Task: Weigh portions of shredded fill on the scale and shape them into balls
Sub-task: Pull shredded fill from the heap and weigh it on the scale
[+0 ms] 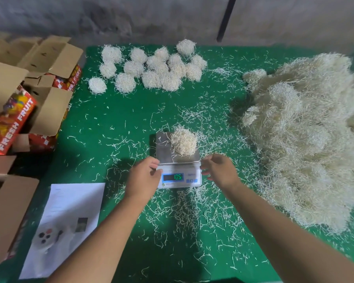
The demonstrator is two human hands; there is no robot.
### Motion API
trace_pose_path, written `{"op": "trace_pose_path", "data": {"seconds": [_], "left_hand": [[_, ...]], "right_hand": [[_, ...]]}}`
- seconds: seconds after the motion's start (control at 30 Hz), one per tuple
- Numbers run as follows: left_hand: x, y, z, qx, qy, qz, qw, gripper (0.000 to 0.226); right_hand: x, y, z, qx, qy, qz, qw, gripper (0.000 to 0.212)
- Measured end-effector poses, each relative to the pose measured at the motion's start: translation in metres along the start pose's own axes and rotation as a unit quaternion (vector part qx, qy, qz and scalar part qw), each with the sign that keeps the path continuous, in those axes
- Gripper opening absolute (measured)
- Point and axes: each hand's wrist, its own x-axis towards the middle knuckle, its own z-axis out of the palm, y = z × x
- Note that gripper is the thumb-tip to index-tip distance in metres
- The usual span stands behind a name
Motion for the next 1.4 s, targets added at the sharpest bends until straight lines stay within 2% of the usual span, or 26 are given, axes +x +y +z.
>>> {"op": "trace_pose_path", "data": {"seconds": [0.13,0.2,0.27,0.37,0.47,0.57,0.63,0.7,0.77,0.8,0.83,0.87,0.9,0.93,0.97,1.0,1.03,1.07,1.1,1.13,1.17,1.2,1.27,1.3,1.33,1.4], "left_hand": [[0.027,0.021,0.019,0.039,-0.044,0.002,0.998,0.109],[0.049,0.038,0.032,0.059,-0.067,0.014,0.996,0.123],[0.074,0.054,0.046,0.096,-0.090,0.022,0.991,0.128],[0.114,0.071,0.071,0.143,-0.139,0.017,0.980,0.129],[0.139,0.074,0.096,0.177,-0.185,-0.005,0.967,0.122],[0.144,0.063,0.113,0.227,-0.146,0.002,0.963,0.097],[0.141,0.056,0.120,0.183,-0.112,-0.002,0.977,0.080],[0.134,0.050,0.121,0.157,-0.069,-0.019,0.985,0.072],[0.126,0.048,0.119,0.040,-0.021,-0.074,0.996,0.067],[0.121,0.051,0.117,-0.061,-0.014,-0.115,0.991,0.064],[0.115,0.056,0.113,-0.184,-0.021,-0.165,0.969,0.062],[0.111,0.058,0.110,-0.306,-0.036,-0.219,0.926,0.052],[0.104,0.058,0.108,-0.375,-0.053,-0.253,0.890,0.039],[0.095,0.059,0.107,-0.413,-0.065,-0.264,0.869,0.040],[0.085,0.058,0.110,-0.449,-0.080,-0.285,0.843,0.051],[0.078,0.065,0.108,-0.495,-0.096,-0.328,0.799,0.059],[0.068,0.071,0.104,-0.495,-0.102,-0.352,0.787,0.063],[0.060,0.067,0.101,-0.515,-0.109,-0.354,0.773,0.059],[0.050,0.059,0.098,-0.557,-0.110,-0.354,0.743,0.048],[0.038,0.064,0.092,-0.545,-0.126,-0.326,0.762,0.034],[0.029,0.061,0.090,-0.493,-0.126,-0.308,0.804,0.018],[0.025,0.063,0.085,-0.471,-0.147,-0.301,0.816,0.011],[0.019,0.063,0.077,-0.305,-0.185,-0.260,0.897,0.048],[0.016,0.059,0.073,-0.201,-0.176,-0.220,0.938,0.068],[0.015,0.055,0.070,-0.126,-0.156,-0.177,0.964,0.081],[0.017,0.046,0.059,-0.066,-0.127,-0.123,0.982,0.091]], "right_hand": [[0.010,0.009,-0.006,-0.003,-0.007,0.011,1.000,0.019],[0.016,0.013,-0.011,-0.007,-0.009,0.017,1.000,0.018],[0.023,0.017,-0.016,-0.015,-0.016,0.022,1.000,0.018],[0.033,0.023,-0.024,-0.031,-0.038,0.026,0.998,0.018],[0.045,0.030,-0.031,-0.034,-0.049,0.032,0.998,0.018],[0.058,0.036,-0.036,-0.031,-0.048,0.045,0.997,0.018],[0.068,0.038,-0.039,-0.034,-0.052,0.051,0.997,0.019],[0.078,0.037,-0.041,-0.048,-0.068,0.054,0.995,0.018],[0.086,0.035,-0.043,-0.003,-0.068,0.068,0.995,0.012],[0.088,0.032,-0.043,0.057,-0.065,0.087,0.992,0.012],[0.089,0.029,-0.043,0.122,-0.066,0.111,0.984,0.017],[0.090,0.025,-0.043,0.182,-0.076,0.135,0.971,0.023],[0.090,0.022,-0.041,0.226,-0.092,0.155,0.957,0.029],[0.088,0.019,-0.039,0.253,-0.106,0.167,0.947,0.033],[0.084,0.015,-0.035,0.257,-0.118,0.171,0.944,0.035],[0.079,0.011,-0.031,0.247,-0.126,0.168,0.946,0.039],[0.075,0.008,-0.027,0.237,-0.135,0.163,0.948,0.047],[0.071,0.006,-0.022,0.241,-0.147,0.166,0.945,0.059],[0.067,0.005,-0.017,0.265,-0.163,0.178,0.933,0.073],[0.063,0.003,-0.012,0.296,-0.186,0.188,0.918,0.085],[0.060,0.001,-0.007,0.314,-0.204,0.185,0.909,0.094],[0.056,-0.002,-0.001,0.306,-0.223,0.173,0.909,0.102],[0.042,-0.008,0.016,0.240,-0.254,0.147,0.925,0.123],[0.036,-0.010,0.023,0.219,-0.261,0.145,0.929,0.132],[0.032,-0.010,0.028,0.215,-0.261,0.142,0.930,0.135],[0.025,-0.018,0.040,0.216,-0.245,0.138,0.935,0.124]]}}
